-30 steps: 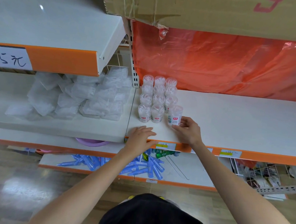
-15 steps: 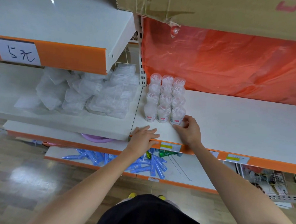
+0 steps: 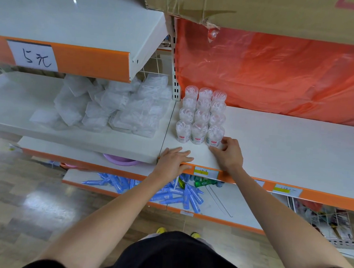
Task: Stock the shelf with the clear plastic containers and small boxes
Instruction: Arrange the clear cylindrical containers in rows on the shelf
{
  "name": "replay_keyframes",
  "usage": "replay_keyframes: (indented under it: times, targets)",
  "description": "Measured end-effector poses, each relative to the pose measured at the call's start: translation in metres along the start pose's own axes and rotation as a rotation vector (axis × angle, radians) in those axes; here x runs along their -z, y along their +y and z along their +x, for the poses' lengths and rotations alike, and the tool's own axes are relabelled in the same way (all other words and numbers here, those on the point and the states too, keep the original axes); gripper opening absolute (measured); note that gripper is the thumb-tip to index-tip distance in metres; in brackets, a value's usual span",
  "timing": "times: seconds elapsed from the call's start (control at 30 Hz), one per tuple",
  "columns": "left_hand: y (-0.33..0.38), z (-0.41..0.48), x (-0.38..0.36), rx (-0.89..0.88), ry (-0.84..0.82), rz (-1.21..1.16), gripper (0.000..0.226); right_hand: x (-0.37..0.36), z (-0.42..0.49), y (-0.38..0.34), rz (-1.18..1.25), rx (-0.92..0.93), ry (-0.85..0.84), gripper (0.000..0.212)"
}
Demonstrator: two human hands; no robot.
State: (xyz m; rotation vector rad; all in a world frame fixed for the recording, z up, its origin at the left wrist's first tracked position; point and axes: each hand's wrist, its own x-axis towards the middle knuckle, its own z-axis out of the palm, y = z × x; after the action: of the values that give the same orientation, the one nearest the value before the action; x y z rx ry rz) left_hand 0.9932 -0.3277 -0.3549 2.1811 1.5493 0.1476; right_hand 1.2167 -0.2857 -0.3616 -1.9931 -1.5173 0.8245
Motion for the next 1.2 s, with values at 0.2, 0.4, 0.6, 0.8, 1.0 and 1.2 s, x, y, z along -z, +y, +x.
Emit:
replay_keyframes:
  times: [0.2, 0.4, 0.6, 0.8, 1.0, 1.2]
  targets:
    - [0.008, -0.008, 0.003, -0.007, -0.031, 0.053, 0.049, 0.003, -0.014, 0.001, 0.171, -0.016, 0.032, 0.068]
    - [0.0, -0.034, 0.017, 0.017, 0.169, 0.057, 0.047, -0.006, -0.06, -0.015, 0.405, 0.189, 0.3, 0.04]
    - [-0.038, -0.052, 0.044, 0.015, 0.373, 0.021, 0.032, -0.033, -0.077, -0.068, 0.356, 0.425, 0.2, 0.031]
    - [-0.102, -0.06, 0.091, 0.012, 0.559, 0.025, 0.033, -0.072, -0.075, -0.144, 0.181, 0.577, 0.116, 0.03]
    - [-0.209, -0.09, 0.143, -0.001, 0.649, 0.042, 0.036, -0.139, -0.073, -0.218, 0.044, 0.667, 0.123, 0.032]
    - [-0.312, -0.109, 0.19, 0.117, 0.453, 0.123, 0.05, -0.202, -0.067, -0.283, -0.066, 0.639, 0.151, 0.036]
